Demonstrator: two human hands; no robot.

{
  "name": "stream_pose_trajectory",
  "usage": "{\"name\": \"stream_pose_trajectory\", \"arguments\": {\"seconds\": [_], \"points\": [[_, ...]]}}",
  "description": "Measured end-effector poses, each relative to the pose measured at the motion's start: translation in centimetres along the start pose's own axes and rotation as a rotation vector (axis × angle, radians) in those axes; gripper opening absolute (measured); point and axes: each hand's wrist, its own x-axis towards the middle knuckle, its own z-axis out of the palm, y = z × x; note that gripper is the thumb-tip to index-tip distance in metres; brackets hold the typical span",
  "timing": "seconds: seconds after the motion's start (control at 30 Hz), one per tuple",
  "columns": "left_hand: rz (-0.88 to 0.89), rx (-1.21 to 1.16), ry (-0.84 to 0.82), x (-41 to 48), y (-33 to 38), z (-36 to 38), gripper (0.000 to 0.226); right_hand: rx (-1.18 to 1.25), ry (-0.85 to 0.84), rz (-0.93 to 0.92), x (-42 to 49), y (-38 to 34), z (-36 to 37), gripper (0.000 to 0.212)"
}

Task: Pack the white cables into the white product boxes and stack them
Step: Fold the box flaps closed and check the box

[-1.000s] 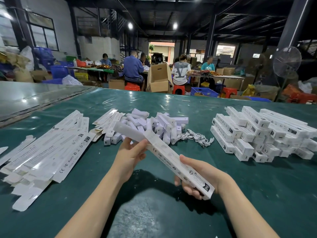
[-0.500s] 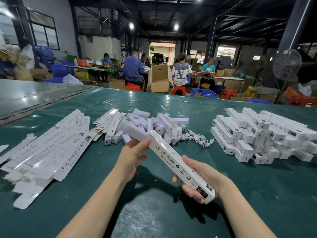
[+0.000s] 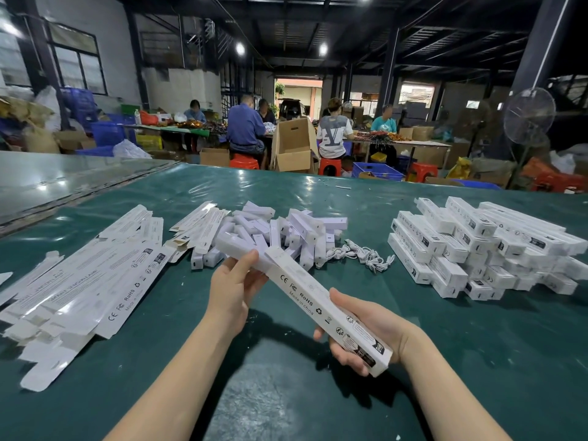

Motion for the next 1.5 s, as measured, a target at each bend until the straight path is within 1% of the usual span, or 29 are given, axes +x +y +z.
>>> {"name": "stream_pose_trajectory", "arguments": {"seconds": [0.07,0.13,0.2,0.23,0.27,0.4,0.5,0.53,0.6,0.67,0.73,0.77,0.8,0.87,0.9,0.93,0.97,1.0,1.07,1.1,1.13,1.2,1.23,1.27,1.33,1.37,1.43,1.47,1.5], "points": [[-0.010,0.012,-0.062,-0.1,0.1,0.0,0.014,0.015,0.001,0.015,0.0,0.1,0.0,0.060],[0.010,0.030,-0.075,0.0,0.0,-0.1,0.015,0.026,0.004,0.019,-0.1,0.1,-0.1,0.058],[0.066,0.063,-0.049,0.1,-0.1,-0.2,0.042,0.027,0.003,0.028,0.0,0.1,-0.1,0.058],[0.101,0.084,-0.047,0.2,-0.1,-0.4,0.051,0.027,0.003,0.029,0.0,0.1,-0.1,0.058],[0.127,0.103,-0.051,0.1,-0.1,-0.4,0.052,0.029,0.002,0.028,0.0,0.0,-0.1,0.059],[0.170,0.201,-0.063,-0.2,-0.3,-0.1,0.045,0.057,0.013,0.008,0.0,0.0,-0.1,0.059],[0.156,0.243,-0.081,-0.8,-1.1,1.1,0.017,0.084,0.043,-0.024,0.0,0.2,-0.1,0.059],[0.123,0.262,-0.092,-1.1,-1.4,1.5,0.014,0.102,0.066,-0.036,0.0,0.3,-0.1,0.059],[0.050,0.293,-0.122,-1.5,-1.8,2.1,0.025,0.137,0.115,-0.057,0.0,0.3,0.0,0.057],[0.016,0.316,-0.119,-1.5,-1.5,2.2,0.029,0.141,0.161,-0.075,0.0,0.2,0.4,0.057],[0.009,0.368,-0.108,-1.5,-1.3,2.0,0.024,0.126,0.241,-0.099,0.5,0.1,0.8,0.058],[0.017,0.435,-0.111,-1.7,-1.2,2.0,0.021,0.132,0.303,-0.124,0.9,-0.1,1.1,0.057],[0.029,0.538,-0.115,-1.8,-1.2,2.0,0.025,0.156,0.383,-0.165,1.5,-0.2,1.5,0.053],[0.066,0.722,-0.097,-2.2,-1.7,2.2,0.056,0.207,0.580,-0.329,2.9,-0.3,2.3,0.034],[0.071,0.753,-0.088,-2.3,-1.9,2.4,0.064,0.150,0.683,-0.433,3.5,-0.2,2.7,0.021],[0.077,0.747,-0.092,-2.5,-1.9,2.7,0.061,0.042,0.761,-0.502,4.0,-0.1,3.0,0.014],[0.082,0.720,-0.110,-2.6,-1.8,3.0,0.051,-0.053,0.773,-0.553,4.4,0.0,3.3,0.021],[0.085,0.699,-0.129,-2.5,-1.6,3.1,0.038,-0.113,0.719,-0.585,4.6,0.1,3.5,0.027],[0.121,0.722,-0.126,-2.4,-1.2,3.0,0.026,-0.127,0.637,-0.602,4.2,-0.2,4.0,0.022],[0.149,0.766,-0.105,-2.2,-0.9,2.8,0.025,-0.109,0.696,-0.621,3.8,-0.5,3.7,0.018],[0.186,0.834,-0.082,-2.1,-0.3,2.5,0.023,-0.095,0.836,-0.644,3.5,-0.8,2.9,0.017],[0.257,1.037,-0.047,-2.0,0.9,1.8,0.017,-0.154,1.234,-0.569,2.9,-1.1,0.6,0.022],[0.296,1.208,-0.051,-1.9,1.5,1.5,0.020,-0.240,1.397,-0.461,2.6,-1.1,-0.8,0.017],[0.323,1.415,-0.089,-1.8,1.9,1.1,0.023,-0.327,1.478,-0.339,2.4,-1.0,-2.1,0.012],[0.297,1.771,-0.224,-1.6,2.0,0.7,0.037,-0.467,1.450,-0.147,2.3,-0.5,-4.7,0.020],[0.245,1.856,-0.288,-1.5,1.7,0.5,0.043,-0.531,1.415,-0.081,2.4,-0.4,-5.6,0.026],[0.151,1.919,-0.382,-1.3,1.0,0.1,0.037,-0.698,1.384,0.043,2.6,-0.6,-6.6,0.037],[0.164,1.933,-0.430,-1.2,0.7,0.0,0.032,-0.792,1.363,0.115,2.8,-0.8,-6.9,0.042],[0.186,1.943,-0.477,-1.1,0.3,-0.1,0.034,-0.869,1.331,0.176,3.0,-1.0,-7.3,0.045]]}}
